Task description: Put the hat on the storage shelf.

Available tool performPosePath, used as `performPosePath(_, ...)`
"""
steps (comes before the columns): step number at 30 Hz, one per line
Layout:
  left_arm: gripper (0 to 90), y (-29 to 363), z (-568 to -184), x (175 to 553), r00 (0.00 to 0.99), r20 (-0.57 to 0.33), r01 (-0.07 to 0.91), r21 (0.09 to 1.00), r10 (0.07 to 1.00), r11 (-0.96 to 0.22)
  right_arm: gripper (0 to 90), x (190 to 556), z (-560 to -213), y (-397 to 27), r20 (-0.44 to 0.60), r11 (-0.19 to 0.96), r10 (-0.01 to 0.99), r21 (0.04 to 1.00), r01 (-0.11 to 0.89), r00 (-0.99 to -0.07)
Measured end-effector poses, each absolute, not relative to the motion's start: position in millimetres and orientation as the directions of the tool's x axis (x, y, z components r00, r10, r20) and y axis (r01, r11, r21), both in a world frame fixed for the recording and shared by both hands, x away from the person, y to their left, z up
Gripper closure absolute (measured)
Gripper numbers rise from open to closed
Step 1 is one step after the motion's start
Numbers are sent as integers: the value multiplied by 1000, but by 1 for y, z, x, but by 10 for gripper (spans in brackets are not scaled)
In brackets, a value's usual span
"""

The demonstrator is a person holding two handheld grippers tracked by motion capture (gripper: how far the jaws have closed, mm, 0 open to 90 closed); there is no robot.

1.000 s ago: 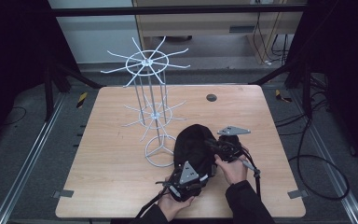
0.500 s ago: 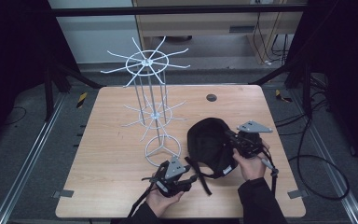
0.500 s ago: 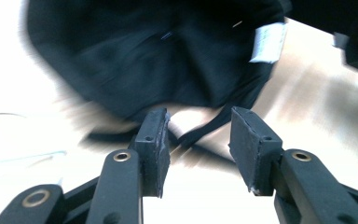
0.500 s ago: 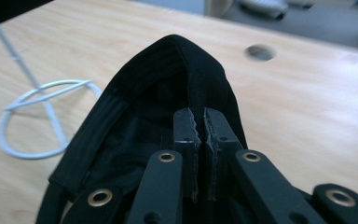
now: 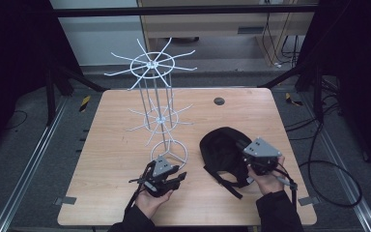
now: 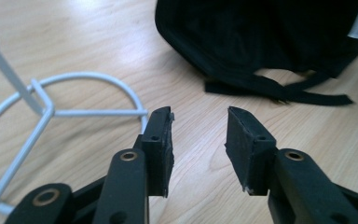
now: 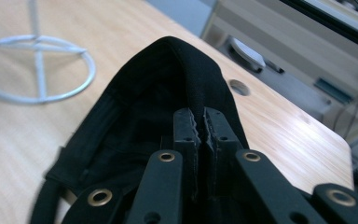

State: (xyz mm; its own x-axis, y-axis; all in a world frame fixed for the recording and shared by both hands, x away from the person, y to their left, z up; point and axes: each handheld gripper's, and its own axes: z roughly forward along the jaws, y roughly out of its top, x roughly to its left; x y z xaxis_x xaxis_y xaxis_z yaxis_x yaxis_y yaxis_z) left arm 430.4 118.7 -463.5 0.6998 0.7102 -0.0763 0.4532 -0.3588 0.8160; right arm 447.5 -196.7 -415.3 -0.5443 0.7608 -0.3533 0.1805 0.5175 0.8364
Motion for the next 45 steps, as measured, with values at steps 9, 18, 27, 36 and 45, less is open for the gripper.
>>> performPosePath(9, 663, 84, -477, 448, 682, -81, 489, 790, 727, -370, 850, 440, -417, -192, -286, 459, 753, 874, 161, -593)
performPosePath(18, 668, 58, -491, 465, 642, -139, 534, 786, 754, -310, 851, 437, -405, -199, -243, 380, 751, 920, 101, -614)
performPosePath(27, 758, 51, -496, 489, 621, -161, 561, 775, 767, -292, 854, 427, -407, -201, -184, 331, 646, 942, 56, -741)
performPosePath(36, 792, 54, -501, 496, 619, -174, 559, 782, 766, -274, 854, 418, -424, -199, -110, 346, 546, 932, 104, -830)
performPosePath(45, 850, 61, -500, 499, 615, -178, 553, 791, 768, -260, 854, 412, -450, -185, -54, 456, 477, 868, 195, -877)
